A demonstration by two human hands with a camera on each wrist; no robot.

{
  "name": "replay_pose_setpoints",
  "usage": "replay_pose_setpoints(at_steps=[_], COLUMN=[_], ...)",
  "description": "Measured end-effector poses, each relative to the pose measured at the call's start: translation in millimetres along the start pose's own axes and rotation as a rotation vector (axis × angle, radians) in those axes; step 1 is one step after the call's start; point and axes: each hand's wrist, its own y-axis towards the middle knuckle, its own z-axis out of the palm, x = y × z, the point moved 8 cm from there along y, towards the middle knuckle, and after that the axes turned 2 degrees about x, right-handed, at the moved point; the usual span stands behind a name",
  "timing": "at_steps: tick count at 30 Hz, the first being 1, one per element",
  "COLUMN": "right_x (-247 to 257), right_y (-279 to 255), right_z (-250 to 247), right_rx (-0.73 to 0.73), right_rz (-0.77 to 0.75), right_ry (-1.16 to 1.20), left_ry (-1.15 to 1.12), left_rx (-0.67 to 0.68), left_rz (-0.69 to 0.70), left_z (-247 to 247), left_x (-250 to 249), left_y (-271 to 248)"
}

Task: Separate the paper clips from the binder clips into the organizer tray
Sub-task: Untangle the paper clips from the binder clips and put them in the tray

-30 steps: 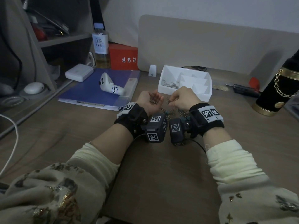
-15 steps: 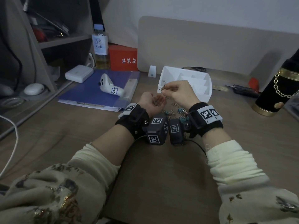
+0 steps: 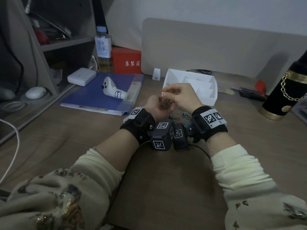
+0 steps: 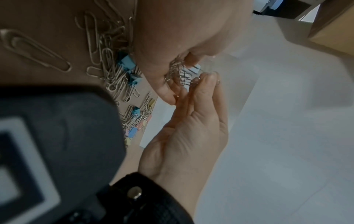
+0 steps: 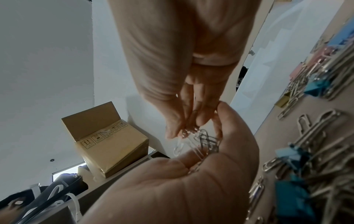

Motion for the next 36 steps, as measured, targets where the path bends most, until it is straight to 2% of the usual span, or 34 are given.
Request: replay_pose_setpoints(at_steps=[4,6,7,9,13,15,17,22,24,26,31,36], right_x=[3.1,3.9,4.9,6.9,9.5,5.9,-1.4,-36.8,-45.2,-49.1,-52.0,-47.4], right_y=[-0.4,-0.3,-0.4,0.1,3.7,4.5,4.1,-8.0,-13.5,-15.3,-11.9,-11.1], right_z=[-1.1,-1.2,-1.7,-5.5,-15.3,-19.9,-23.1,-13.7,-11.6,-10.1,-10.3,-7.2], right_rx=[-0.012,-0.014,-0.021,-0.061,-0.142,-0.149,-0.099,0.320,0.419,0.446,0.324,0.330], right_rz=[-0.029,-0.036,-0.043,-0.070,-0.127,-0.095,-0.001,0.345,0.412,0.413,0.358,0.319], right_ry=[-0.019,-0.015,-0.009,-0.008,-0.054,-0.130,-0.299,-0.675,-0.747,-0.743,-0.709,-0.695], left_ry=[0.055,-0.057,-0.038,-0.055,-0.093,-0.116,-0.057,0.024,0.021,-0.001,-0.002,-0.003], left_rx=[-0.018,0.001,-0.014,0.022,-0.127,-0.104,-0.079,-0.085,-0.073,-0.079,-0.078,-0.075], left_rz=[0.017,0.003,0.046,0.038,0.060,0.074,0.081,0.122,0.123,0.118,0.124,0.123], left_z=[-2.8,-1.4,-2.6,-0.9,-16.3,-16.8,-16.0,-15.7,-15.9,-19.1,-20.7,-21.9], left_x=[-1.7,0.1,-3.3,-0.9,-5.7,-9.8,-10.7,-15.8,-16.9,-18.2,-18.5,-19.1], left_y=[-3.2,-3.9,-6.4,-3.8,8.1,14.5,13.5,8.5,7.8,9.7,14.3,16.5])
